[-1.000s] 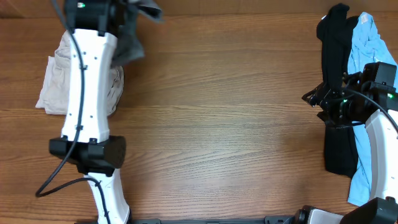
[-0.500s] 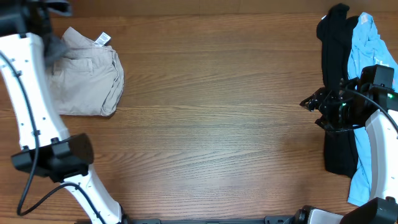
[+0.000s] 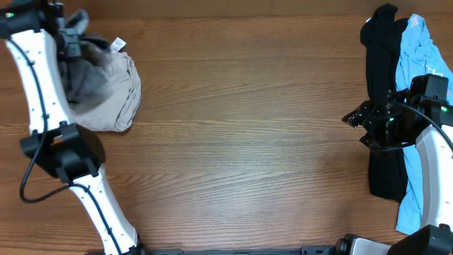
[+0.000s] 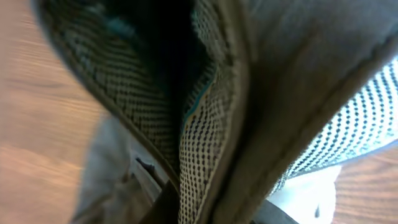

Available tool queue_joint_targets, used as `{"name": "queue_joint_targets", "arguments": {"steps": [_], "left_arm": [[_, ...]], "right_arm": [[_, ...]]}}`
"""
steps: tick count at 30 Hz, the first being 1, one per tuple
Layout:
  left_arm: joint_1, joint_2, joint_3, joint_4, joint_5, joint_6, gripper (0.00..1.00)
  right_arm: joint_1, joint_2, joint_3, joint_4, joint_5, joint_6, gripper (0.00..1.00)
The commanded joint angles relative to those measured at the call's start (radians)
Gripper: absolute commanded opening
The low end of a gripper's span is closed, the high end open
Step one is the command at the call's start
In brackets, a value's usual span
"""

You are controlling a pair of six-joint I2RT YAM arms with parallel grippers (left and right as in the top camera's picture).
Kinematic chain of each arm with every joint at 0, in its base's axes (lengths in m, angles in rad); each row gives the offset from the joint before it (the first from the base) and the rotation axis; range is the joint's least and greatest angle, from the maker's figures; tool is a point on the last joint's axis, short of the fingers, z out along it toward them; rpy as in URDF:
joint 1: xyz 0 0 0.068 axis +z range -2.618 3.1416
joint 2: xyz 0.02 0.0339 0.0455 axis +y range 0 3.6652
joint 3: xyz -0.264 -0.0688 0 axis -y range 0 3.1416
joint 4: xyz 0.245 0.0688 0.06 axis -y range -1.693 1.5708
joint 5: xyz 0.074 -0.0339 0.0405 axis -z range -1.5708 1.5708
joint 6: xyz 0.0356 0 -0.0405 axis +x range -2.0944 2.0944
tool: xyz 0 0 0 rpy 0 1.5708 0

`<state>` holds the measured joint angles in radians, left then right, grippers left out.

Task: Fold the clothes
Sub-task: 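Carry the folded shorts with the left gripper onto the beige garment, then release and press the shorts flat on the stack with the left gripper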

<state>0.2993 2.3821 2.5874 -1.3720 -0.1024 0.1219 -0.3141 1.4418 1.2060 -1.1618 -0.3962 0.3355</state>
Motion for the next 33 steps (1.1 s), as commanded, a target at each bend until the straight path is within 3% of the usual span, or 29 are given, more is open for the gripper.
{"name": "queue_joint_targets", "arguments": {"steps": [1, 2, 3, 4, 5, 12, 16, 24, 28, 30, 31, 32, 33], "left_arm": [[-0.035, 0.047, 0.026, -0.028, 0.134, 0.032, 0.10], [-0.048, 0.063, 0.026, -0.041, 0.176, 0.031, 0.36], [-0.055, 0.070, 0.026, -0.048, 0.201, 0.031, 0.47], [-0.068, 0.084, 0.026, -0.059, 0.244, 0.031, 0.82], [-0.083, 0.098, 0.026, -0.068, 0.293, 0.031, 1.00], [-0.179, 0.101, 0.048, -0.039, 0.383, 0.002, 1.00], [-0.183, 0.058, 0.120, -0.108, 0.388, -0.026, 1.00], [-0.117, -0.073, 0.167, -0.296, 0.195, -0.108, 0.96], [-0.097, -0.053, 0.134, -0.306, 0.108, -0.108, 0.91], [-0.086, -0.046, 0.084, -0.285, 0.114, -0.121, 0.72], [-0.082, -0.046, 0.058, -0.271, 0.114, -0.133, 0.57], [-0.076, -0.046, 0.015, -0.248, 0.114, -0.154, 0.32], [-0.072, -0.045, -0.019, -0.227, 0.115, -0.156, 0.18]], "right_arm": [[-0.001, -0.005, 0.011, 0.005, 0.014, -0.011, 0.77], [-0.001, -0.005, 0.011, 0.005, 0.014, -0.011, 0.77], [-0.001, -0.005, 0.011, 0.006, 0.014, -0.011, 0.77], [-0.001, -0.005, 0.011, 0.007, 0.014, -0.011, 0.77], [-0.001, -0.005, 0.011, 0.007, 0.014, -0.011, 0.77], [-0.001, -0.005, 0.011, 0.012, 0.014, -0.011, 0.77], [-0.001, -0.005, 0.011, 0.012, 0.014, -0.011, 0.77], [-0.001, -0.005, 0.011, 0.015, 0.014, -0.026, 0.77], [-0.001, -0.005, 0.011, 0.014, 0.014, -0.026, 0.77], [-0.001, -0.005, 0.011, 0.013, 0.014, -0.026, 0.77], [-0.001, -0.005, 0.011, 0.011, 0.014, -0.026, 0.77], [-0.001, -0.005, 0.011, 0.010, 0.014, -0.026, 0.77], [-0.001, -0.005, 0.011, 0.007, 0.014, -0.026, 0.77]]}}
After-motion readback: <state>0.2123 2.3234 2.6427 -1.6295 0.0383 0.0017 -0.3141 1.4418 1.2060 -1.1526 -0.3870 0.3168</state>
